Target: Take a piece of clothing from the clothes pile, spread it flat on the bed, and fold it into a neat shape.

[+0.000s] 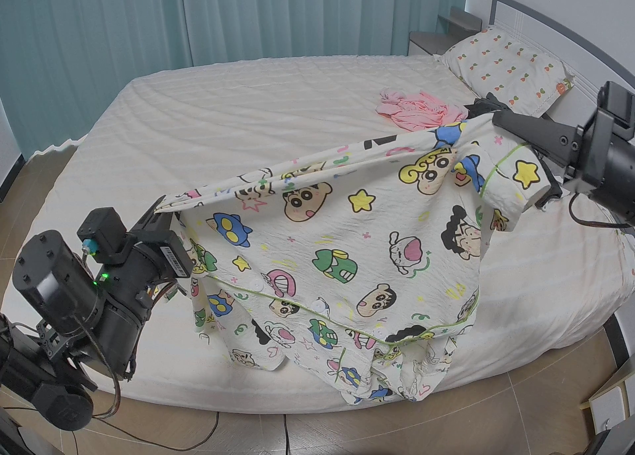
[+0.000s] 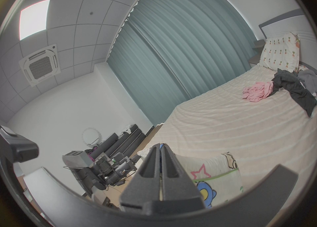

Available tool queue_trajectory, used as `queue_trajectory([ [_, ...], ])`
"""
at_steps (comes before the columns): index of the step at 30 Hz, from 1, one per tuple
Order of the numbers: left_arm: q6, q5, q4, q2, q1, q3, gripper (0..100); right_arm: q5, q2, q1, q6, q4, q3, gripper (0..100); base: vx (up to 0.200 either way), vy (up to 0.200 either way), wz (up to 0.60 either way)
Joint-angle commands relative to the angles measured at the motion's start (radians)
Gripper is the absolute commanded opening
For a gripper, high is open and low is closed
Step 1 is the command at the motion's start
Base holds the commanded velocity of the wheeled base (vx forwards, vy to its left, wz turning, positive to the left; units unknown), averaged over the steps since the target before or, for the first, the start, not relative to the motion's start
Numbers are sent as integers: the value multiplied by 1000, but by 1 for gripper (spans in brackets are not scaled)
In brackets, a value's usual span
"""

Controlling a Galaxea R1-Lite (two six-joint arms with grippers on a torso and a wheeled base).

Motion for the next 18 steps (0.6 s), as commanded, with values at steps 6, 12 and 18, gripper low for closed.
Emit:
queue_trajectory([
  [6,-1,0,1,182,59,-109,0,-7,204,-66,-14,-94,-31,0,200,0,0],
  [12,-1,1,4,328,110,-200,0,-7,336,-95,-19,-175,-43,0,200,0,0],
  [18,1,0,5,483,153,-301,0,-12,483,-121,-19,-238,-103,0,33,0,0],
])
